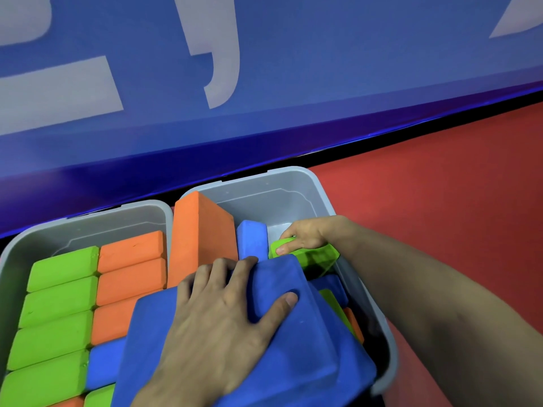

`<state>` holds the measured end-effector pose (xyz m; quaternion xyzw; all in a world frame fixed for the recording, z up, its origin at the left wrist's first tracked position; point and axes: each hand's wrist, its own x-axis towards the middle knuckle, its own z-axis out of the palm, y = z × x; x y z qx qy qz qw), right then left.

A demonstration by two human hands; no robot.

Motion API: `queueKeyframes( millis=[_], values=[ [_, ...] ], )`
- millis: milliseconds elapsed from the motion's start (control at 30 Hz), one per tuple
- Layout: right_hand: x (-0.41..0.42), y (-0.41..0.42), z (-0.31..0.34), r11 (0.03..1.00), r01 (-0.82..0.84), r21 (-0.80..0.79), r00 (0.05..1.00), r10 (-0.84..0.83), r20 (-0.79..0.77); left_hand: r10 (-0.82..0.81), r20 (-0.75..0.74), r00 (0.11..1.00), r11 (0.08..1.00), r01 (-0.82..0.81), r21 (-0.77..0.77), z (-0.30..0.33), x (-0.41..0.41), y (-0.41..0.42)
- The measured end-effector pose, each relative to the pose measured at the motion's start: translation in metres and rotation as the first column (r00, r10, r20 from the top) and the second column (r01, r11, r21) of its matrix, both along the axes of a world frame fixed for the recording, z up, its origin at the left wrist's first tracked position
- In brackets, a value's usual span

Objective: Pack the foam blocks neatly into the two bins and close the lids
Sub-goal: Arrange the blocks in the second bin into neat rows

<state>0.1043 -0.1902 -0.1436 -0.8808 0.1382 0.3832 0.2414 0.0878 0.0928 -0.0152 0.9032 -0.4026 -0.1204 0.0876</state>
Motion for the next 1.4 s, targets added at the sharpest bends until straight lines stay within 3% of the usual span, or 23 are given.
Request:
queueKeyframes(
  millis=[233, 400, 433, 500, 567, 600, 833, 1000, 1067, 1133, 1300, 1400],
  values=[
    [-0.007, 0.009, -0.009, 1.000, -0.019, -0.011, 1.000, 0.019, -0.011, -0.004, 0.005, 1.000, 1.000, 0.004, -0.002, -0.001, -0.001, 0.000],
    [-0.005, 0.017, -0.020, 0.980, 0.169, 0.109, 0.984, -0.161, -0.073, 0.001, 0.006, 1.000, 1.000, -0.001, -0.010, -0.002, -0.002, 0.001],
    [-0.005, 0.022, -0.019, 0.987, 0.130, 0.099, 0.991, -0.129, -0.020, 0.002, 0.006, 1.000, 1.000, -0.002, -0.009, -0.002, -0.002, 0.001],
    [-0.012, 0.040, -0.008, 0.958, 0.244, 0.149, 0.969, -0.248, 0.005, 0.004, 0.014, 1.000, 1.000, -0.004, -0.007, -0.002, -0.003, 0.001],
    [-0.014, 0.033, -0.021, 0.983, 0.177, 0.041, 0.983, -0.175, -0.052, 0.002, 0.019, 1.000, 1.000, -0.002, 0.002, -0.001, -0.004, 0.000],
    [-0.016, 0.029, -0.031, 0.943, 0.321, 0.084, 0.943, -0.311, -0.117, 0.001, 0.017, 1.000, 1.000, -0.001, 0.008, -0.002, -0.005, -0.001],
    [0.019, 0.049, -0.036, 0.843, 0.531, 0.088, 0.842, -0.536, 0.058, 0.017, 0.001, 1.000, 1.000, -0.017, 0.019, -0.002, -0.002, -0.001],
    [0.032, 0.061, -0.049, 0.791, 0.602, 0.111, 0.796, -0.606, -0.001, 0.024, 0.007, 1.000, 0.999, -0.024, 0.044, -0.001, -0.001, 0.000],
    [0.034, 0.063, -0.048, 0.740, 0.655, 0.157, 0.748, -0.664, 0.011, 0.017, 0.006, 1.000, 0.998, -0.018, 0.060, -0.001, -0.001, -0.001],
    [0.036, 0.067, -0.047, 0.748, 0.645, 0.159, 0.751, -0.659, 0.051, 0.018, 0.011, 1.000, 0.998, -0.019, 0.067, 0.000, -0.001, -0.003],
    [0.038, 0.064, -0.051, 0.694, 0.701, 0.166, 0.694, -0.717, 0.068, 0.034, -0.081, 0.996, 0.997, -0.028, 0.067, 0.003, 0.005, -0.001],
    [0.035, 0.067, -0.052, 0.660, 0.735, 0.156, 0.645, -0.751, 0.140, 0.060, -0.239, 0.969, 0.998, -0.051, 0.043, 0.007, 0.024, 0.005]
  ],
)
